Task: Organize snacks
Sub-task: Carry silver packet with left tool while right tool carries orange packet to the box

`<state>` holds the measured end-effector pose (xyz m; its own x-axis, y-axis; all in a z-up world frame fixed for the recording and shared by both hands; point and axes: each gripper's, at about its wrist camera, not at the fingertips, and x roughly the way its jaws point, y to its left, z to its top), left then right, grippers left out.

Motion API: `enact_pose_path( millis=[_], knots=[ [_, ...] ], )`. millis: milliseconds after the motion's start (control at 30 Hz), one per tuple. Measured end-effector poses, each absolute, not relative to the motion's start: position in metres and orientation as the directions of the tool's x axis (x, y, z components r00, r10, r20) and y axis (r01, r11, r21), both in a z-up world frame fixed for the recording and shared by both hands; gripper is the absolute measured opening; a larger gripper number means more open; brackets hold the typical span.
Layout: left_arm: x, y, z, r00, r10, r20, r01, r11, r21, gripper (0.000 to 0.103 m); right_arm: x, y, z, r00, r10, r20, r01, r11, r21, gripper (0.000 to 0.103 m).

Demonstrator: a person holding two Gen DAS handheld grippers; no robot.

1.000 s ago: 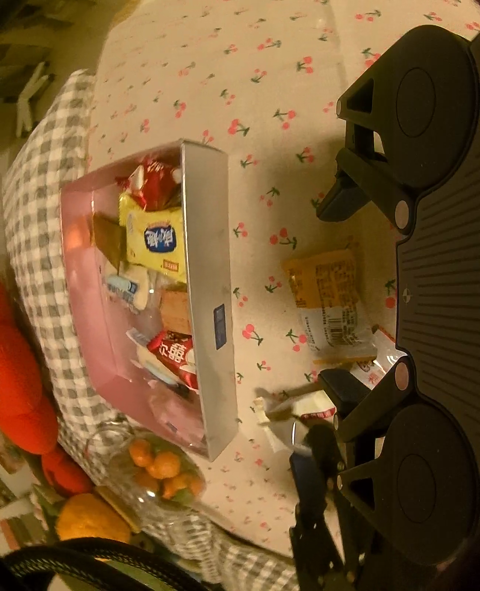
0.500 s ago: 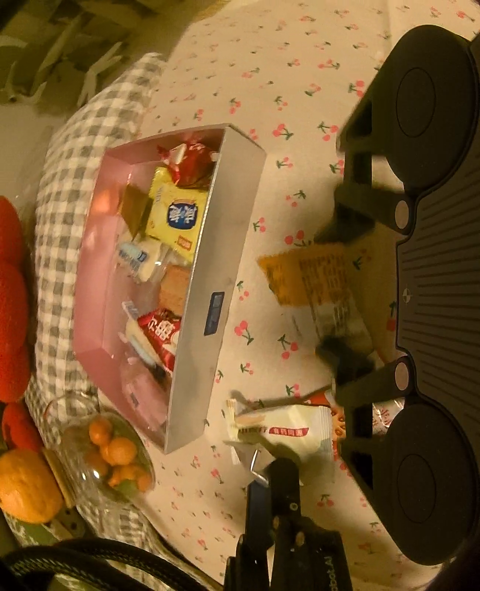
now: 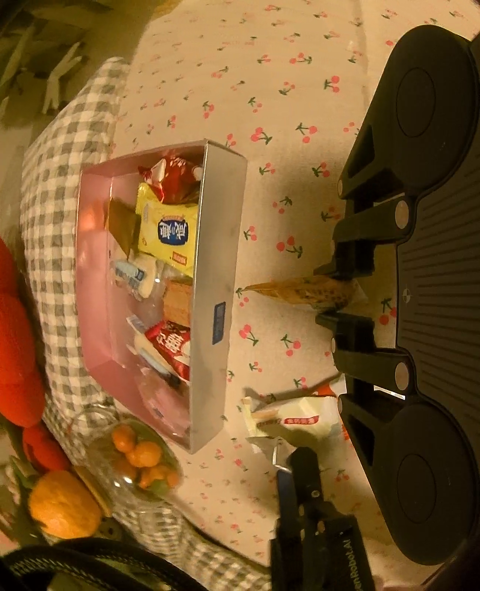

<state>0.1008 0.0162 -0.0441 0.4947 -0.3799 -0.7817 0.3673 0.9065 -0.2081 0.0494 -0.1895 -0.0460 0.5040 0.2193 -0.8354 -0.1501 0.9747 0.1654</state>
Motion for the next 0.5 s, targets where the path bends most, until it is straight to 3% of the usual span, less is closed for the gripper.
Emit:
enact_pose_path(
  millis=[500],
  knots=[
    [0.105,0.028,-0.039,0.475,-0.445,-0.759,0.292,0.894,-0.341,0.025,0.053,-0.224,-0.035,0.477,0.382,-0.792,-0.017,0.905,0.426,0.015]
  ],
)
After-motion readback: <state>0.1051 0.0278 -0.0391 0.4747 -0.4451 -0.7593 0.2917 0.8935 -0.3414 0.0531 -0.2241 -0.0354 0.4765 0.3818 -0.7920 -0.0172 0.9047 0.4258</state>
